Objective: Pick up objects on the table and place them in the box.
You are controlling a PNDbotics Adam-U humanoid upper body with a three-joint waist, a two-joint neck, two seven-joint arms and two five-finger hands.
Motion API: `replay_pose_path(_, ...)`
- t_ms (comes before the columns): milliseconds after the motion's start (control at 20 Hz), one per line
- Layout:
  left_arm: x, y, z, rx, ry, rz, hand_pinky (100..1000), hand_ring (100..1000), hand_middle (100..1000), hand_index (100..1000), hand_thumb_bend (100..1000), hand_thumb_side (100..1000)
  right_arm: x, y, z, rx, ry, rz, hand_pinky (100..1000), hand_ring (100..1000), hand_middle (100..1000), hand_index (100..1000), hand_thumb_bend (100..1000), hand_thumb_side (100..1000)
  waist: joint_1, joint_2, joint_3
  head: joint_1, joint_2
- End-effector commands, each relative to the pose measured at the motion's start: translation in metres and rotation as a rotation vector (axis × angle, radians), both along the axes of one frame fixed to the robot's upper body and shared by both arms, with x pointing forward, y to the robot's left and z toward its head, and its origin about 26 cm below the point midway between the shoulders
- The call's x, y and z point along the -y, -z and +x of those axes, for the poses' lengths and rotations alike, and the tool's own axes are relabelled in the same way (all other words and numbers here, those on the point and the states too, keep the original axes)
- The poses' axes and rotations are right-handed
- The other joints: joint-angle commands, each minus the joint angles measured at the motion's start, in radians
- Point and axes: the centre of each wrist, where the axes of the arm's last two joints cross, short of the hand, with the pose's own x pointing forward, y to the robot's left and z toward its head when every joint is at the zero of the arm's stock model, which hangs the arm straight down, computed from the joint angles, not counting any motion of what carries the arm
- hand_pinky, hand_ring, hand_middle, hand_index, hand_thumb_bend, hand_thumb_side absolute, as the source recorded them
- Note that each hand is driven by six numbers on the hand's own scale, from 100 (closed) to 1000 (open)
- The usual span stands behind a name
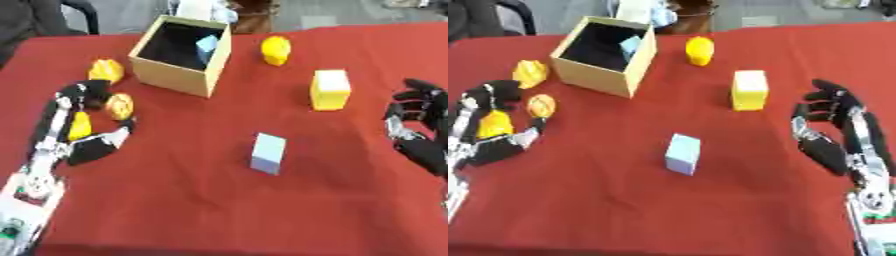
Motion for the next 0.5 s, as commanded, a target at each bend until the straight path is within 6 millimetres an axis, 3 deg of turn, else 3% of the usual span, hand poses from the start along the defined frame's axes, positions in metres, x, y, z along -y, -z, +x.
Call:
replay_pose_path(50, -0.023, -0.027, 0.004, 0.020, -0.046, 0.141, 704, 700, 636, 805, 502, 108, 0.004, -0.006, 0.000, 0.018, 0.004, -0.026, 652, 682, 670, 856, 100, 258, 0.012, -0.031, -0.002, -0.002, 0.004)
replay_pose_path(500, -0.077, -0.072, 0.034, -0.108, -0.138, 0.451, 709, 695, 662, 813, 532, 100, 0.005, -0.003, -0.001, 0.006, 0.001, -0.033, 652, 682, 670, 856, 100, 257, 0.010, -0.039, -0.012, 0.006, 0.010)
